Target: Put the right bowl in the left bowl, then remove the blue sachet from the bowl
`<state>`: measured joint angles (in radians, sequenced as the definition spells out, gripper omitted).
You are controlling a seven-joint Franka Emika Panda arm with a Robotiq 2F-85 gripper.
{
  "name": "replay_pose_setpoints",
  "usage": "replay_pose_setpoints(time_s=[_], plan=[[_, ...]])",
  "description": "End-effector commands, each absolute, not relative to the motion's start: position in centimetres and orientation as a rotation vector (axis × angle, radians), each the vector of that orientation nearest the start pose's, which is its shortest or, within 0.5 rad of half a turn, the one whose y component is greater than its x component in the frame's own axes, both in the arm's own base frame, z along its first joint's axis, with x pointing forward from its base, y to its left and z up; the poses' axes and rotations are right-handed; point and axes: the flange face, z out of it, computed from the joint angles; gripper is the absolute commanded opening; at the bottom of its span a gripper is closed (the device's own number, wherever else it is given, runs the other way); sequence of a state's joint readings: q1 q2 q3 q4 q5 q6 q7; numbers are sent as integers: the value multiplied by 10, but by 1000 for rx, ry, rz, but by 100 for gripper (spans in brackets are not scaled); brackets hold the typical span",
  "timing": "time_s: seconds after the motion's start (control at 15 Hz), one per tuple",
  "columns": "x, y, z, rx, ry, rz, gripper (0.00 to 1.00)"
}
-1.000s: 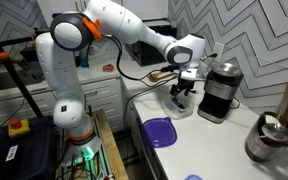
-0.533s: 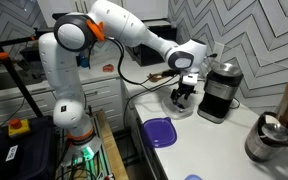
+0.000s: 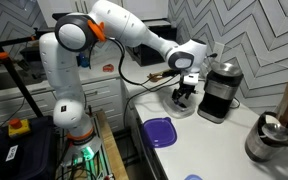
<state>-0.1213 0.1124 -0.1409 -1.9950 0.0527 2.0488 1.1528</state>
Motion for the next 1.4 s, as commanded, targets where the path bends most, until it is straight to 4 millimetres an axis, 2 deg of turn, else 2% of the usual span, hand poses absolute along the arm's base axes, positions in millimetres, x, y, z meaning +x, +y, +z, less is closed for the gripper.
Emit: replay_pose_setpoints(time_s=[0.0,0.07,0.13,0.27,0.33,0.4,0.53,0.6,0.67,0.87,1.07,1.13,1.27,1.33], plan=[[554,-145,398,-2344,2052,112,85],[554,-145,398,-2341,2051,115,83],[555,-145,397,-2339,2052,114,76],[556,-145,397,-2325,2051,122,79],[556,-145,398,-2320,2050,121,77],[556,-145,401,-2314,2047,111,82],[557,-144,404,-2306,2044,102,83],[558,-143,406,-2306,2040,97,88],[558,-143,409,-2308,2036,87,86],[561,-141,417,-2310,2023,82,90],[568,-142,418,-2294,2002,87,79],[570,-142,417,-2292,1995,89,66],[573,-144,413,-2295,1989,100,68],[575,-145,411,-2295,1987,108,63]])
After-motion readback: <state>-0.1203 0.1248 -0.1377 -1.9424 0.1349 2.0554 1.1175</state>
